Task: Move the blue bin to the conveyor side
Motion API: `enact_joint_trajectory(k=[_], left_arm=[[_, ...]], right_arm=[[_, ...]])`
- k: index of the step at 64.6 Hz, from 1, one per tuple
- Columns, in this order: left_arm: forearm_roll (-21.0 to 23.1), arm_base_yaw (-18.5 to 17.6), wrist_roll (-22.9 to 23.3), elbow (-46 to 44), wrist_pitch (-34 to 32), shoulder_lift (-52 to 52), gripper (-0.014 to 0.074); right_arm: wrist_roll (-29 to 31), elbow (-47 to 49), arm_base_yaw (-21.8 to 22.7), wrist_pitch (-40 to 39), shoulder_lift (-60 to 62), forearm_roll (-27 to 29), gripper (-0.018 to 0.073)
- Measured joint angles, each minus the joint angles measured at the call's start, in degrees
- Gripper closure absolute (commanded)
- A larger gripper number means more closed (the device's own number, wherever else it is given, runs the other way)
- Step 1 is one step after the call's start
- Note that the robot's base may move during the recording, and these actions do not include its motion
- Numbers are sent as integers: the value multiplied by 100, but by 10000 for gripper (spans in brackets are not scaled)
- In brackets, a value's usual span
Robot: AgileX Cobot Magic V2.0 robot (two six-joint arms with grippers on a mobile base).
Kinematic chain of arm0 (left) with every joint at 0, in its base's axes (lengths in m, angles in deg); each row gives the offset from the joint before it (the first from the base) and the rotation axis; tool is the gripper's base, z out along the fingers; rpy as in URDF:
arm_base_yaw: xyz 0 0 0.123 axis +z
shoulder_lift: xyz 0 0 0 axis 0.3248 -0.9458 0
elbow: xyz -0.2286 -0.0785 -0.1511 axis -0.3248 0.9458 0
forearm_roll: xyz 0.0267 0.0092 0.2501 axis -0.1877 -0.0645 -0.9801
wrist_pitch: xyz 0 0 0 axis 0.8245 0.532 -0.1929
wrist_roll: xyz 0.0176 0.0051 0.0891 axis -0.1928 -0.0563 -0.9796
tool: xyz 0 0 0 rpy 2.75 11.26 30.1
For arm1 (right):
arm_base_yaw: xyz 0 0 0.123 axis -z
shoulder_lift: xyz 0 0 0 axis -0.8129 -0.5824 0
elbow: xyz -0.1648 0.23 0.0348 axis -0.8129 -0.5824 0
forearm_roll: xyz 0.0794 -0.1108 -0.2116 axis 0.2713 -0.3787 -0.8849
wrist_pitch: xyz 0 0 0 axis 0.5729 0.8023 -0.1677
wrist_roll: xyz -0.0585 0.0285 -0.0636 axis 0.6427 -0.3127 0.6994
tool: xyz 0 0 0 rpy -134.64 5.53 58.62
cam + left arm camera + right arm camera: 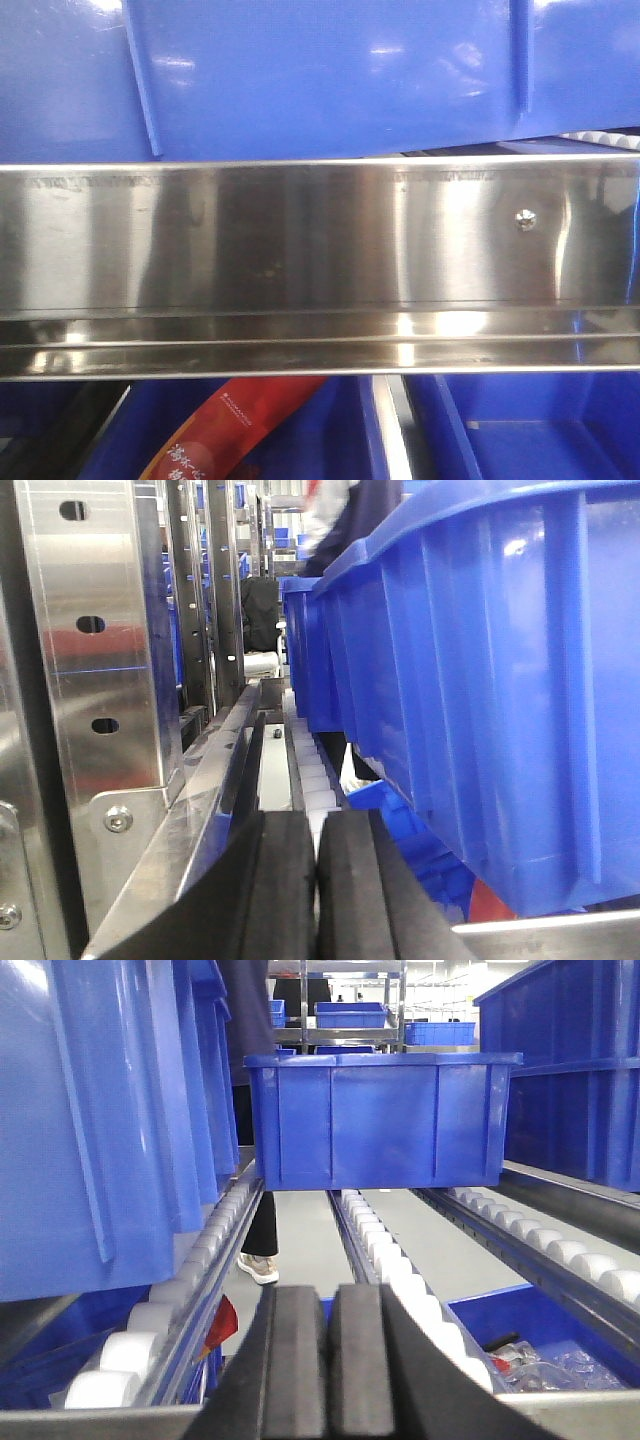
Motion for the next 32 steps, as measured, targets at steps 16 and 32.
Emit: enact_joint_trajectory(k=[16, 32], left_arm=[[0, 0, 0, 0, 0, 0, 585], [0, 0, 0, 0, 0, 0, 585]], right_arm=[[0, 0, 0, 0, 0, 0, 648], [0, 0, 0, 0, 0, 0, 648]])
